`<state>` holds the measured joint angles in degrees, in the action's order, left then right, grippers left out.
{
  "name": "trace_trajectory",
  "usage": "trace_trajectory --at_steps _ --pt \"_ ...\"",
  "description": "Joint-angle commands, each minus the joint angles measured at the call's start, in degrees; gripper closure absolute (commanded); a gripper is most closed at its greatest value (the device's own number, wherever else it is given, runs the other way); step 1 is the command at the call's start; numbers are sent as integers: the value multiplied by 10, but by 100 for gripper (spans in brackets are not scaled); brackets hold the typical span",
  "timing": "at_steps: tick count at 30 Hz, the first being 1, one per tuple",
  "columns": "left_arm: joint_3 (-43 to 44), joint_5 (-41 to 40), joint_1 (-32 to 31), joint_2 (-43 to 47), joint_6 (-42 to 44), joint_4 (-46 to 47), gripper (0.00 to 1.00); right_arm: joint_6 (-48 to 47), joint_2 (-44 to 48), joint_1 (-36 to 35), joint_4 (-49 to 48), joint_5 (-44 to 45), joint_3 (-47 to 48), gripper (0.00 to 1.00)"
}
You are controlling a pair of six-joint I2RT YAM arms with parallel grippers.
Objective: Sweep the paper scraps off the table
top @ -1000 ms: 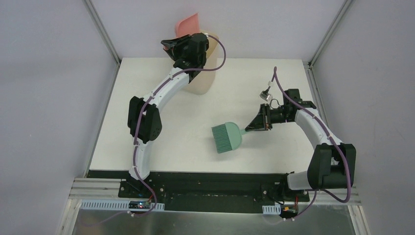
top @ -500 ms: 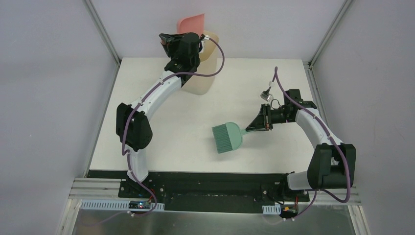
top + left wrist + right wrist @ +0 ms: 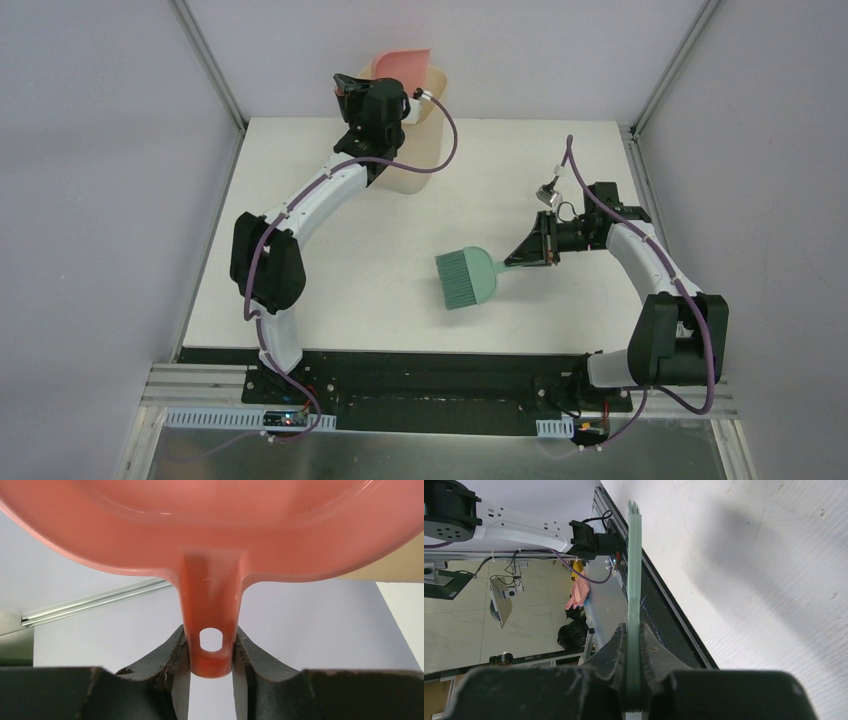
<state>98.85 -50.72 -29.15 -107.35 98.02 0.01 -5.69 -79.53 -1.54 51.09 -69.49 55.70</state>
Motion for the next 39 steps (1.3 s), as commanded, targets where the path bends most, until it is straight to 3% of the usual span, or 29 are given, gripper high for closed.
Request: trace_trajectory --at_steps 1,5,8,13,15,18,25,30,33,37,39 --pt "17 4 8 34 -15 27 98 -11 2 8 -3 -30 19 100" --pt "15 4 17 36 -14 40 98 -11 5 13 -3 -30 18 100" --pt "37 -9 23 39 -91 26 93 -11 6 15 -4 -31 17 100" --pt "156 59 33 55 -417 -247 91 -11 4 15 -3 -33 18 100" --pt "197 120 38 67 -515 -353 91 -11 3 15 -3 -33 19 100" --pt "209 211 39 88 -608 -432 94 -11 4 15 -2 -32 20 100" --pt "61 391 37 216 -707 -411 93 -15 2 29 0 -27 20 100" --pt "0 473 36 287 -775 -469 91 -27 4 37 8 -13 23 100" --pt "-28 469 36 313 -864 -531 88 -32 10 45 9 2 24 100" --pt "-49 380 37 316 -1034 -659 87 -36 14 64 13 16 26 100" --pt "-72 375 38 311 -1088 -708 86 -39 14 74 17 29 30 100"
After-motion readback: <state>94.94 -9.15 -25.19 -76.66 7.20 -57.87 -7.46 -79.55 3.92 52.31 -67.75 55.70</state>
